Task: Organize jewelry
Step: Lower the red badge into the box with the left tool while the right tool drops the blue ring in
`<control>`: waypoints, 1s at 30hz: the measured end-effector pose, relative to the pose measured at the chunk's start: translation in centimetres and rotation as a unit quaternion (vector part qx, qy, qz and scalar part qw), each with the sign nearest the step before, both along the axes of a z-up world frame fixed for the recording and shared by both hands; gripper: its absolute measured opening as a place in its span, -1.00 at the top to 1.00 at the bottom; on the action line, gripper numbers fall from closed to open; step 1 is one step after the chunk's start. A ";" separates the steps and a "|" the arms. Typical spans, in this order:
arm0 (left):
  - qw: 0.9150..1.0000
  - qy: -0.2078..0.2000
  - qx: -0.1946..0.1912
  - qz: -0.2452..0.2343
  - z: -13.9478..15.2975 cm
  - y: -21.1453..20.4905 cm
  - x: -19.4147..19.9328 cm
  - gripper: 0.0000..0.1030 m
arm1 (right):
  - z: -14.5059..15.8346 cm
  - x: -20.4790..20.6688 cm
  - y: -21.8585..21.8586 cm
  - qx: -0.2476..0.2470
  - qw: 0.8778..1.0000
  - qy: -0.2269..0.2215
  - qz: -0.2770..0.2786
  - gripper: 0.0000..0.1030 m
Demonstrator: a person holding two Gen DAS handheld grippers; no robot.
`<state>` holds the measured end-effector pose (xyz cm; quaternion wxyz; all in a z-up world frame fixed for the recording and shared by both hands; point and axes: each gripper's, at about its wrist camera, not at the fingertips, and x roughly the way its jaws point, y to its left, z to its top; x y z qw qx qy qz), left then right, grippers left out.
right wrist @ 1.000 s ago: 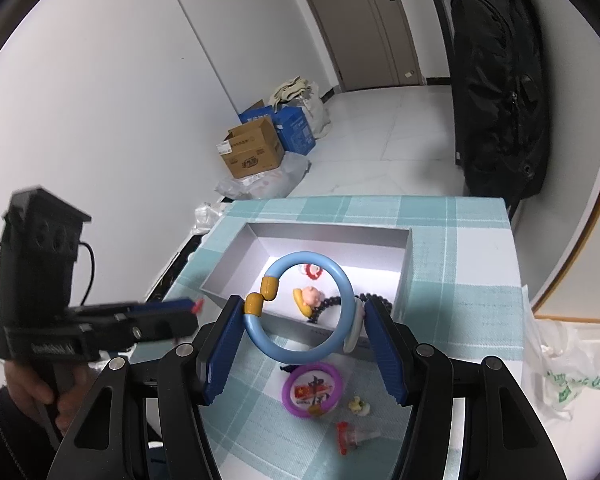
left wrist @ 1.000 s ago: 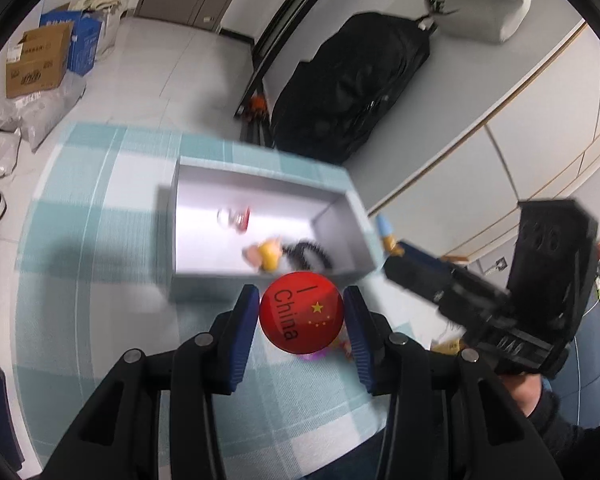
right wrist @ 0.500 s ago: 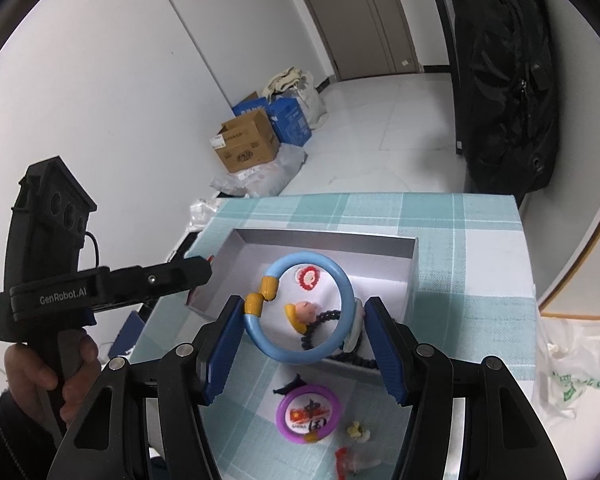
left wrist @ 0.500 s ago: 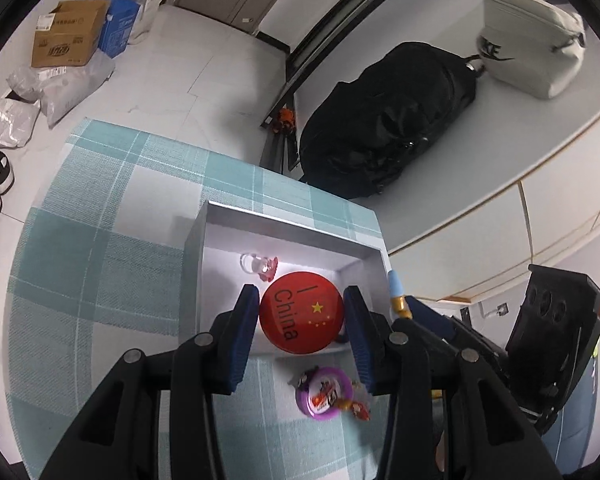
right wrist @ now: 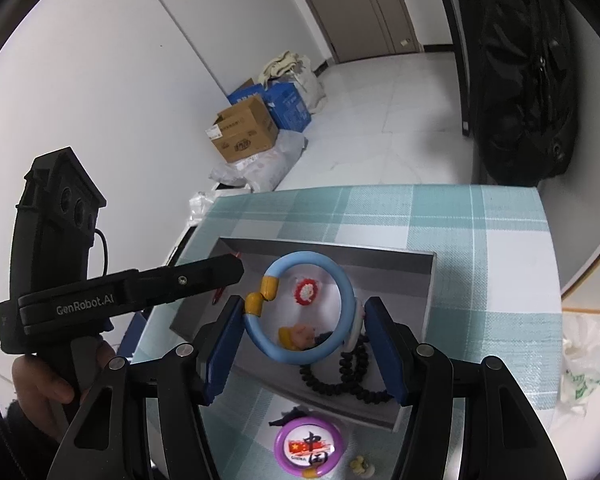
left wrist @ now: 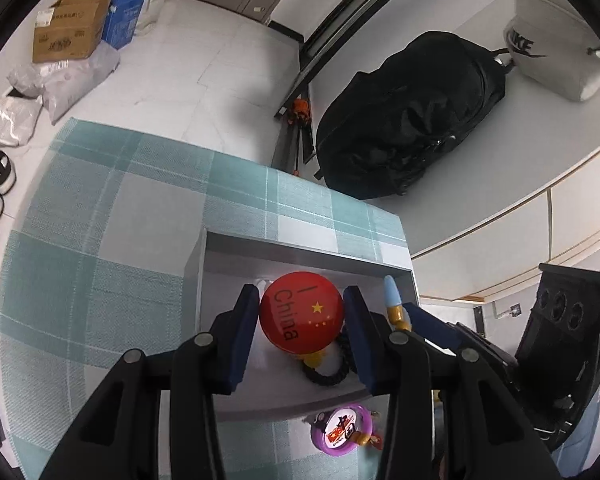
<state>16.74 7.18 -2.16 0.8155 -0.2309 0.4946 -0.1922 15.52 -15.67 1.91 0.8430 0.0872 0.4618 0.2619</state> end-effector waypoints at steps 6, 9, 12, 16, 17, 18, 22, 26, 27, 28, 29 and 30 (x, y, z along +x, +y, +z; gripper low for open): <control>1.000 0.005 0.002 -0.007 -0.2 -0.6 0.2 0.27 | -0.4 0.5 -0.3 0.001 1.000 0.010 -0.007 -0.17; 1.000 0.009 0.000 -0.006 -0.2 -0.7 0.4 0.27 | -0.5 0.5 -0.4 0.006 1.000 0.013 -0.004 -0.17; 1.000 0.004 0.006 -0.006 -0.2 -0.7 0.5 0.27 | -0.5 0.4 -0.5 0.011 1.000 0.016 -0.001 -0.17; 1.000 0.004 0.002 -0.003 -0.1 -0.7 0.5 0.27 | -0.5 0.3 -0.4 0.010 1.000 0.016 0.009 -0.17; 1.000 0.003 -0.001 -0.001 0.0 -0.6 0.5 0.27 | -0.4 0.2 -0.3 0.008 1.000 0.013 0.009 -0.17; 1.000 0.003 -0.004 0.001 0.0 -0.5 0.5 0.27 | -0.3 0.1 -0.3 0.006 1.000 0.008 0.008 -0.18; 1.000 0.017 -0.015 0.011 -0.3 -0.2 0.5 0.26 | 0.0 -0.3 -0.1 0.003 1.000 -0.002 0.014 -0.19; 1.000 0.019 -0.020 0.005 -0.1 -0.4 0.3 0.14 | 0.2 -1.0 0.7 -0.031 0.999 -0.023 0.029 -0.20; 1.000 0.015 -0.022 0.003 0.0 -0.5 0.2 0.02 | 0.2 -1.1 0.7 -0.034 0.999 -0.027 0.029 -0.22; 1.000 0.011 -0.021 0.003 0.3 -0.5 0.1 -0.02 | 0.3 -1.2 0.6 -0.034 0.999 -0.030 0.028 -0.28; 1.000 0.006 -0.018 0.004 0.5 -0.5 -0.1 -0.05 | 0.4 -1.4 0.5 -0.033 0.999 -0.034 0.026 -0.31; 1.000 0.004 -0.016 0.005 0.7 -0.5 -0.2 -0.06 | 0.6 -1.5 0.4 -0.032 0.998 -0.039 0.024 -0.32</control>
